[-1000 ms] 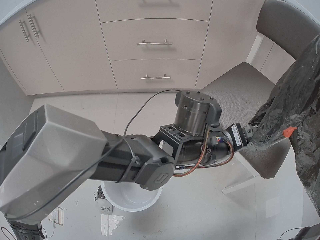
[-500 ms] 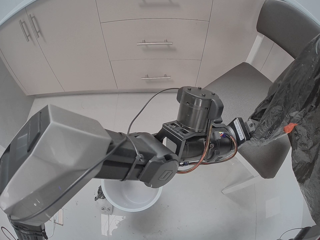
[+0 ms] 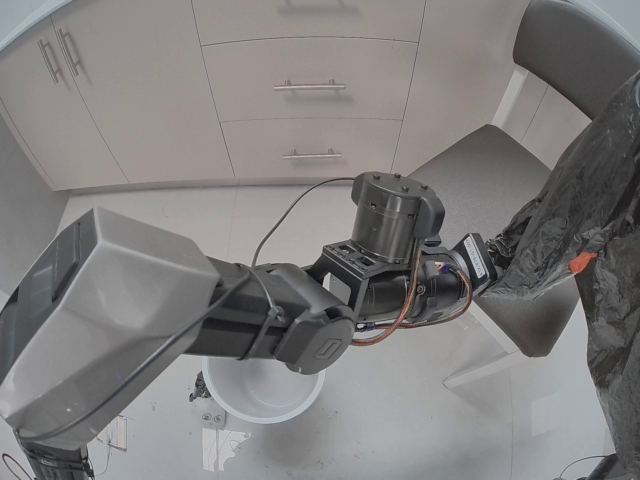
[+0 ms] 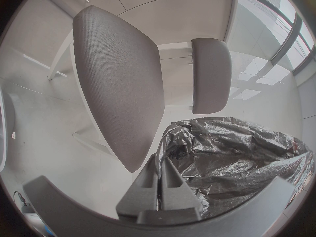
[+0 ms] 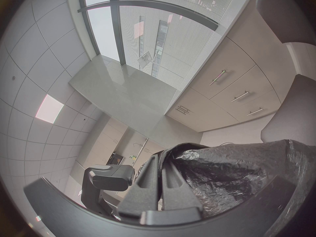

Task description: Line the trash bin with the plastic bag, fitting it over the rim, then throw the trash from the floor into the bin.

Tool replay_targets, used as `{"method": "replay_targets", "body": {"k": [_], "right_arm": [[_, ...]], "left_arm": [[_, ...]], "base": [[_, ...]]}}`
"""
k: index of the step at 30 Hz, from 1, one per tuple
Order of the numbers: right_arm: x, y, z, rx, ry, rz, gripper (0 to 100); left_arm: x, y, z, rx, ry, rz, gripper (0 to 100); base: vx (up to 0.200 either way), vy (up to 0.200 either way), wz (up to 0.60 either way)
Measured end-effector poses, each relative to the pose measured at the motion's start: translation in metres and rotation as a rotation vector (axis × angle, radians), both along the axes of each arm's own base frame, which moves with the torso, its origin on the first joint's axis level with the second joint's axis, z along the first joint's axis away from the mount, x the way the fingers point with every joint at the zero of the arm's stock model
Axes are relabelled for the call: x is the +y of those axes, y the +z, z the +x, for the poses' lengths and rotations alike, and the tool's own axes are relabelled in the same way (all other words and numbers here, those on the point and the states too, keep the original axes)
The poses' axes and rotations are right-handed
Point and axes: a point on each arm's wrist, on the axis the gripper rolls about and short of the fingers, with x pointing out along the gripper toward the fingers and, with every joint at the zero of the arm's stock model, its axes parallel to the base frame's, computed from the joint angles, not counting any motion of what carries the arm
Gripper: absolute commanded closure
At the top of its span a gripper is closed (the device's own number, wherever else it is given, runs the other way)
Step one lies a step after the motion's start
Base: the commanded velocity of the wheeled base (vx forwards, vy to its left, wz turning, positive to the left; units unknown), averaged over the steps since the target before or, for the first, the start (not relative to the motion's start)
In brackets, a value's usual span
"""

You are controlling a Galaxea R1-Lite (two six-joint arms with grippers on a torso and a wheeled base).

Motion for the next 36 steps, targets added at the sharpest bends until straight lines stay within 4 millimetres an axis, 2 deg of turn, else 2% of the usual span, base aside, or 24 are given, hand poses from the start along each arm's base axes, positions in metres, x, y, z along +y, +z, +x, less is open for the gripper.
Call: {"method": "replay_targets", "body": {"k": [5,8,12,16,25,30,36], "right_arm": [[0.000,0.000,0.001,0.001,-0.002,0.000,100],[0.000,-0.001,0.001,0.003,-0.003,-0.001,100],[0.000,-0.001,0.002,0.004,-0.005,-0.003,100],[0.001,-0.002,0.004,0.010,-0.005,-0.004,100],[0.004,-0.010,0.011,0.036,-0.017,-0.017,100],[0.013,-0.014,0.019,0.038,-0.097,-0.008,100],[0.033,-0.030,0.029,0.066,-0.120,-0.040,100]], "left_arm": [[0.013,0.010,0.002,-0.003,0.029,-0.005,100],[0.028,0.024,-0.002,-0.012,0.043,-0.016,100],[0.055,0.051,-0.016,-0.037,0.059,-0.048,100],[0.090,0.081,-0.036,-0.071,0.075,-0.089,100],[0.172,0.129,-0.079,-0.153,0.151,-0.173,100],[0.209,0.142,-0.101,-0.181,0.202,-0.193,100],[0.238,0.136,-0.123,-0.184,0.237,-0.186,100]], "base": [[0.000,0.000,0.00],[0.000,0.000,0.00],[0.000,0.000,0.00],[0.000,0.000,0.00],[0.000,0.000,0.00],[0.000,0.000,0.00],[0.000,0.000,0.00]]}}
